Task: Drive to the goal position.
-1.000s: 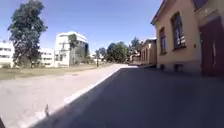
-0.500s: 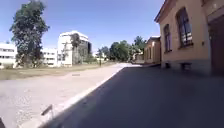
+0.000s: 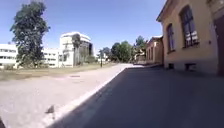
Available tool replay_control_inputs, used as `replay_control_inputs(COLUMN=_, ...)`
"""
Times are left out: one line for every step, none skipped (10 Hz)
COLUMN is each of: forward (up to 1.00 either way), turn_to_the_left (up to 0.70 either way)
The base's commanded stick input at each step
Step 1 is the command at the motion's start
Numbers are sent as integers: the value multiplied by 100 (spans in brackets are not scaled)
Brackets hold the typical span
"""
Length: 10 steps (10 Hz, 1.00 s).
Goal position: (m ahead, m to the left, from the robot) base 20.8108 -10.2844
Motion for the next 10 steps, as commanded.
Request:
replay_control_inputs(forward=70, turn_to_the_left=-14)
replay_control_inputs(forward=70, turn_to_the_left=-14)
replay_control_inputs(forward=70, turn_to_the_left=-14)
replay_control_inputs(forward=70, turn_to_the_left=-8)
replay_control_inputs(forward=70, turn_to_the_left=0)
replay_control_inputs(forward=70, turn_to_the_left=0)
replay_control_inputs(forward=70, turn_to_the_left=0)
replay_control_inputs(forward=70, turn_to_the_left=0)
replay_control_inputs(forward=70, turn_to_the_left=0)
replay_control_inputs(forward=70, turn_to_the_left=0)
